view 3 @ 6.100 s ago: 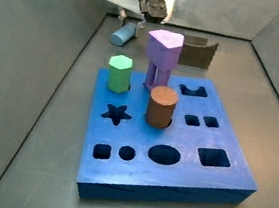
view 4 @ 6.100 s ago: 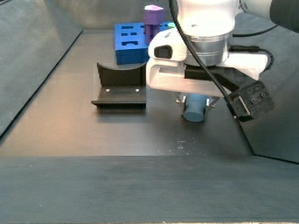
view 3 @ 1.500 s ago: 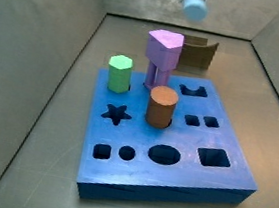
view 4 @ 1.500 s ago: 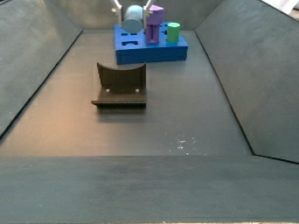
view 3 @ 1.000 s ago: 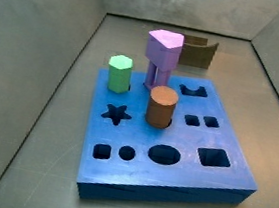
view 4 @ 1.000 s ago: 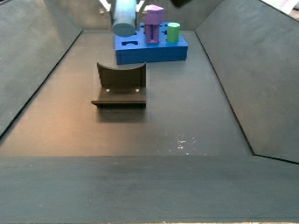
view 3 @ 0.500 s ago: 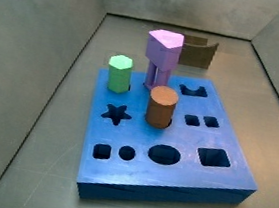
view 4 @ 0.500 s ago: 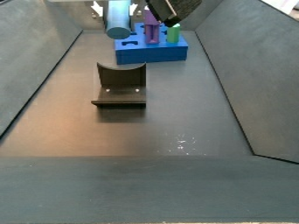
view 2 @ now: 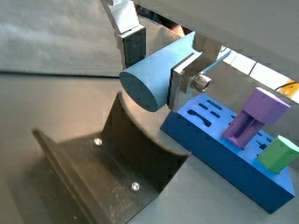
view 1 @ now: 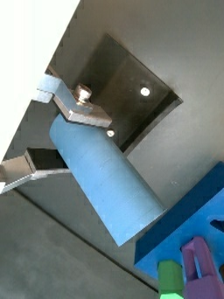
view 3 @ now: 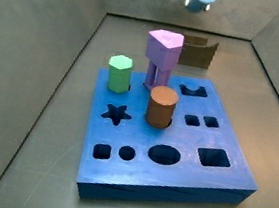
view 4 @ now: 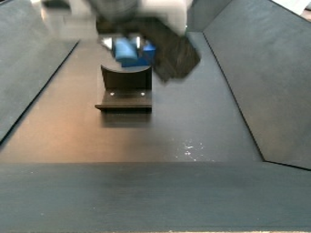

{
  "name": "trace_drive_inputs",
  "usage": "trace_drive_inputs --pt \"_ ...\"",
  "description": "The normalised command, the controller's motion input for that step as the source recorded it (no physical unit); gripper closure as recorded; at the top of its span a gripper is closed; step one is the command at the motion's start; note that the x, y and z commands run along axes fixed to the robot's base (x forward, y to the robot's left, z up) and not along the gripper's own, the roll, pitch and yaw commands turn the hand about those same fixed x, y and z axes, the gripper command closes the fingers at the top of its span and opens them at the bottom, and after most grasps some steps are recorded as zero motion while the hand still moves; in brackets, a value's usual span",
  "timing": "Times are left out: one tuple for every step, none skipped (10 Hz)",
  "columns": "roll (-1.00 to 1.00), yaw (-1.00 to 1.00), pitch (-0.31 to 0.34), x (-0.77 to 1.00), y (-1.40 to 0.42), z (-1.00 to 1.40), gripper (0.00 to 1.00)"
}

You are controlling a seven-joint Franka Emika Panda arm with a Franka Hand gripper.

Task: Pick up the oval object. Move up. Place the oval object on the fixture. Regrasp the oval object. Move to above the board. Insert the oval object.
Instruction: Place the oval object on the fixture, then regrasp the oval object.

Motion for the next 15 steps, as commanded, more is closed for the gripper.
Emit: trace_drive_inputs --pt "-1.0 -0.16 0.079 0.16 0.1 -1.0 1.0" --pt "-0.88 -0.17 0.072 0.17 0.11 -1.0 1.0" --pt "-0.77 -0.16 0.063 0.18 0.11 -1.0 1.0" --pt "-0.56 -0.15 0.054 0.19 0.12 -1.0 1.0" --pt "-0.4 -0.14 0.047 0.2 0.13 -1.0 1.0" --pt "-0.25 -0.13 0.042 0.16 0.1 -0.79 1.0" --pt "-0.21 -0.12 0.032 0.14 0.08 -0.66 1.0" --pt "-0.18 -0.12 0.012 0.11 0.07 -0.41 1.0" --pt "-0.17 -0.11 0.007 0.1 0.07 -0.24 1.0" --pt "0.0 0.0 0.0 0.0 0.0 0.0 0.0" --pt "-0.01 0.04 0.065 0.0 0.0 1.0 0.0" --pt "0.0 0.03 0.068 -0.01 0.0 1.0 0.0" --pt "0.02 0.02 0.077 -0.02 0.0 1.0 0.0" --pt "0.04 0.0 0.085 -0.02 0.0 1.0 0.0" --pt "0.04 -0.01 0.09 -0.03 0.0 1.0 0.0"
